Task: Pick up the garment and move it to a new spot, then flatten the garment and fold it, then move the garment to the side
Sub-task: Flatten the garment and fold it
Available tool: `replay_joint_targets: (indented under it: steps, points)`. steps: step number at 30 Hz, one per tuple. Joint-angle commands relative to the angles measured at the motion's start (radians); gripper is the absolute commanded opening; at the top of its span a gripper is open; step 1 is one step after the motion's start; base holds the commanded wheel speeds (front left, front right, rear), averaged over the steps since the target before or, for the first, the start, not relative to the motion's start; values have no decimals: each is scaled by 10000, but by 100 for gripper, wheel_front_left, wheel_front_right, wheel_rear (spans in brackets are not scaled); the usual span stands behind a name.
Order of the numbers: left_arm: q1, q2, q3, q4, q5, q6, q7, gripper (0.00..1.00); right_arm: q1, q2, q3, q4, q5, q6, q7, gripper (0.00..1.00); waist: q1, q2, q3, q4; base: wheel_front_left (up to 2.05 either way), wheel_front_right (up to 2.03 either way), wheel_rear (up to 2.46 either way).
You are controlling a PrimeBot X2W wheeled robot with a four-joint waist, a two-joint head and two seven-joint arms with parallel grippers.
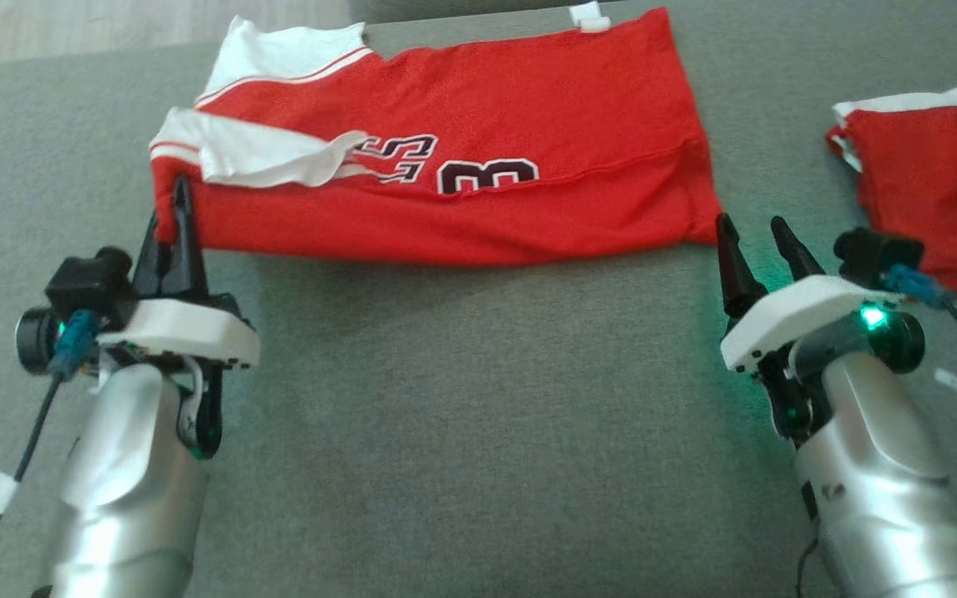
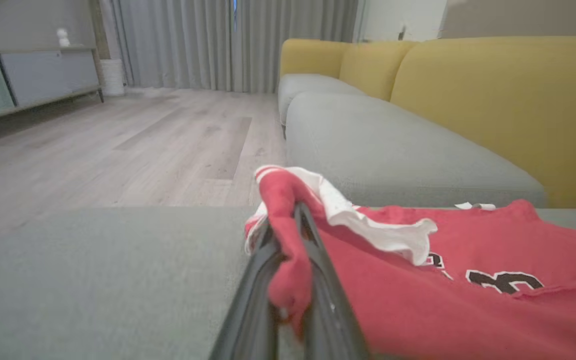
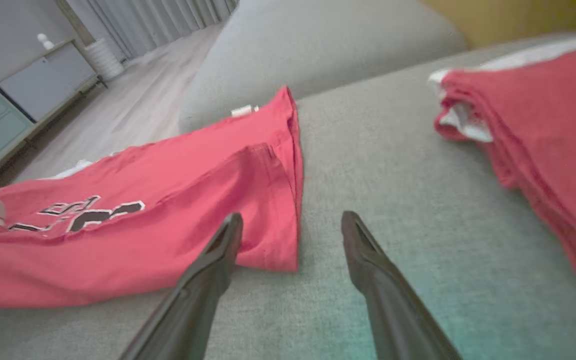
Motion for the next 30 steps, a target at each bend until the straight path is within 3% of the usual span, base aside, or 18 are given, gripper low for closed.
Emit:
replay_joint_targets:
  steps: [1,8,15,16,17,30]
  points:
    - [-50,279,135,-430,164,-26,-106,0,-546,75,212,87,-223,33,34,100,0,0,55,122,0,0,0]
    - [153,130,-165,-762,385,-136,-109,0,-1632,75,192,2377,-278,33,469,100,0,0,154,424,0,0,0]
    - [204,90,-237,-793,437,-147,-109,0,-2287,75,484,3750,-56,33,541,100,0,0,229,586,0,0,0]
    - [207,92,-241,-776,448,-136,-109,0,-2363,75,667,3847,3,33,537,45,0,0,241,606,0,0,0]
    - [220,104,-237,-737,451,-124,-109,0,-2431,75,803,3907,22,33,414,3,0,0,249,611,0,0,0]
    - [951,487,160,-417,292,11,-110,0,-2796,70,760,4773,-1390,33,-1425,0,0,0,-588,197,0,0,0]
